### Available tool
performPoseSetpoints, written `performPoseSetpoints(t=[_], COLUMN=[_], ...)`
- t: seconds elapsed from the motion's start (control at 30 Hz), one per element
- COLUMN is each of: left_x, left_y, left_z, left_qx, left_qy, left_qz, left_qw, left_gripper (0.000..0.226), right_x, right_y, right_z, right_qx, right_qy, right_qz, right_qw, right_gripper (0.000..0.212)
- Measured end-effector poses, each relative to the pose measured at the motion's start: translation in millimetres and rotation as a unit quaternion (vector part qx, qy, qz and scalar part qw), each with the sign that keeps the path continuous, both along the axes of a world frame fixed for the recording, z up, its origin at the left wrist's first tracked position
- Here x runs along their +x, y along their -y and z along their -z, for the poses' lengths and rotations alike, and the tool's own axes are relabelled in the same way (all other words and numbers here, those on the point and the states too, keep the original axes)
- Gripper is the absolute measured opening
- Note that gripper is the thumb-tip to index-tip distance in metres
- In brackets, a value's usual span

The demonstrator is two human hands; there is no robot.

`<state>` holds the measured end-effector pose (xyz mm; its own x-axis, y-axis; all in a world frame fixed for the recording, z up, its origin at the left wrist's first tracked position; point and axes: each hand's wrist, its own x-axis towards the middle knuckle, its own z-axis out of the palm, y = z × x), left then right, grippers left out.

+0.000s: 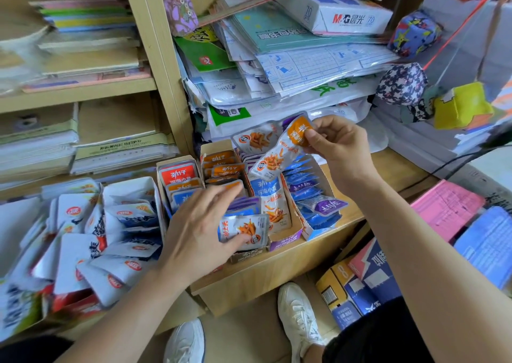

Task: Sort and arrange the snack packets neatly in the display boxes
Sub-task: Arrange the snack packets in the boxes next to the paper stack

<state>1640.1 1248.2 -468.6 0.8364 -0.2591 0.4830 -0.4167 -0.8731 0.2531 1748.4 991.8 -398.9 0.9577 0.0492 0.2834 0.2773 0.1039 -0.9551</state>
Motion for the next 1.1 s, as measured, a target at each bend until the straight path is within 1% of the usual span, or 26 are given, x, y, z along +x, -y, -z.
performPoseSetpoints(t=[0.1, 0.17, 0.33, 0.53, 0.63, 0.77, 0.8, 0.87, 0.93, 1.0, 1.1], left_x=[12, 13, 4, -11, -16, -18, -18, -18, -17, -16, -15], left_y=[-3, -2, -4, -2, 0, -2, -3, -4, -5, -6, -7], left_z=[1, 2, 1, 5, 7, 7, 7, 7, 8, 8, 8], left_qx=[0.039, 0.037, 0.03, 0.017, 0.008, 0.007, 0.005, 0.003, 0.006, 0.011, 0.011], left_qy=[-0.051, -0.071, -0.04, -0.011, -0.015, -0.012, -0.009, -0.001, 0.003, 0.003, 0.008], left_qz=[-0.043, -0.044, -0.044, -0.007, 0.001, 0.014, 0.015, 0.014, 0.012, 0.009, 0.006], left_qw=[0.997, 0.996, 0.998, 1.0, 1.0, 1.0, 1.0, 1.0, 1.0, 1.0, 1.0], left_gripper=[0.097, 0.097, 0.089, 0.069, 0.063, 0.059, 0.059, 0.06, 0.061, 0.062, 0.061], right_x=[2, 4, 6, 5, 2, -2, -4, -7, -9, -9, -11], right_y=[-3, -5, -6, -11, -16, -24, -27, -35, -41, -45, -52], right_z=[2, 4, 7, 5, 3, 4, 6, 13, 21, 24, 27], right_qx=[-0.008, -0.013, -0.028, -0.019, -0.016, 0.012, -0.012, -0.135, -0.245, -0.313, -0.408], right_qy=[0.0, -0.004, -0.006, 0.008, 0.013, 0.033, 0.043, 0.07, 0.073, 0.078, 0.16], right_qz=[0.015, 0.022, 0.035, 0.037, 0.023, 0.013, 0.009, 0.006, 0.012, 0.01, 0.006], right_qw=[1.0, 1.0, 0.999, 0.999, 1.0, 0.999, 0.999, 0.988, 0.967, 0.946, 0.899], right_gripper=[0.014, 0.015, 0.018, 0.019, 0.017, 0.02, 0.016, 0.006, 0.005, 0.008, 0.006])
